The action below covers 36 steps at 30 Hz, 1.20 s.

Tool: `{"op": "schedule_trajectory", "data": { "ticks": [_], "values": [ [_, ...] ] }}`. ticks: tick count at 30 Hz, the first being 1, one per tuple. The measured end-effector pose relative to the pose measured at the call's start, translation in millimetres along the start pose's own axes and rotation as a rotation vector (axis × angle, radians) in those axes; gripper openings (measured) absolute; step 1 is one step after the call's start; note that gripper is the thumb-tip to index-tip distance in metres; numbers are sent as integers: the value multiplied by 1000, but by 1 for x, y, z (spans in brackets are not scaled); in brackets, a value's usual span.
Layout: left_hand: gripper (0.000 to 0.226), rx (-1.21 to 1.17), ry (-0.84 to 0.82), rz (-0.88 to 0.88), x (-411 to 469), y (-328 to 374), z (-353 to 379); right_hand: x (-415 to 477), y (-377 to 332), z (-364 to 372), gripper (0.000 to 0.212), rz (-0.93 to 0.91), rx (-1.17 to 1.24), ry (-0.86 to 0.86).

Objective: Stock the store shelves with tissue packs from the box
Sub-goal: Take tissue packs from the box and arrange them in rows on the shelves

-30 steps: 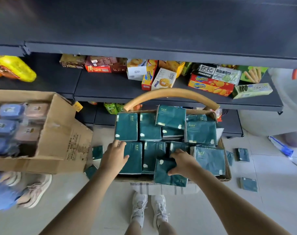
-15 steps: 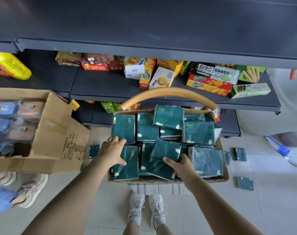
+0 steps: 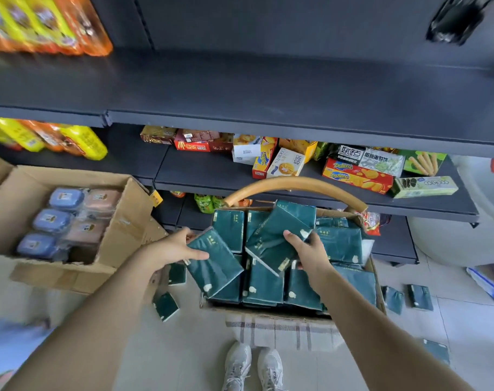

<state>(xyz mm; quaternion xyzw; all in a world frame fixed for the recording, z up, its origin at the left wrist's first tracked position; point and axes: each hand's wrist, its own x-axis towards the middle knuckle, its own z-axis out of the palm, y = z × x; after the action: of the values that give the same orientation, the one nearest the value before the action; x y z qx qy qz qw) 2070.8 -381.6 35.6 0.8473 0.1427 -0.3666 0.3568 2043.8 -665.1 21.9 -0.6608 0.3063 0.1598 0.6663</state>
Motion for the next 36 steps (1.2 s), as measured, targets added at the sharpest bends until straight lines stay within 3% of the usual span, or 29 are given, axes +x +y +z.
{"op": "schedule_trajectory", "data": {
  "ticks": [6, 12, 19, 24, 29, 36],
  "values": [
    [38, -516, 156, 166, -60, 22, -65, -20, -86, 35, 28, -155, 85, -79],
    [20, -751, 399, 327, -92, 42, -149, -47, -172, 89, 47, -386, 76, -103],
    [16, -917, 386, 603, -111, 58, -266, -76, -255, 168, 25, -523, 313, -106],
    [25, -912, 324, 721, -121, 74, -340, -97, -307, 216, 29, -615, 388, -52],
    [16, -940, 290, 803, -123, 92, -385, -104, -354, 237, 27, -687, 403, 5],
    [12, -988, 299, 864, -117, 125, -426, -92, -423, 255, 26, -762, 125, 238]
  ]
}}
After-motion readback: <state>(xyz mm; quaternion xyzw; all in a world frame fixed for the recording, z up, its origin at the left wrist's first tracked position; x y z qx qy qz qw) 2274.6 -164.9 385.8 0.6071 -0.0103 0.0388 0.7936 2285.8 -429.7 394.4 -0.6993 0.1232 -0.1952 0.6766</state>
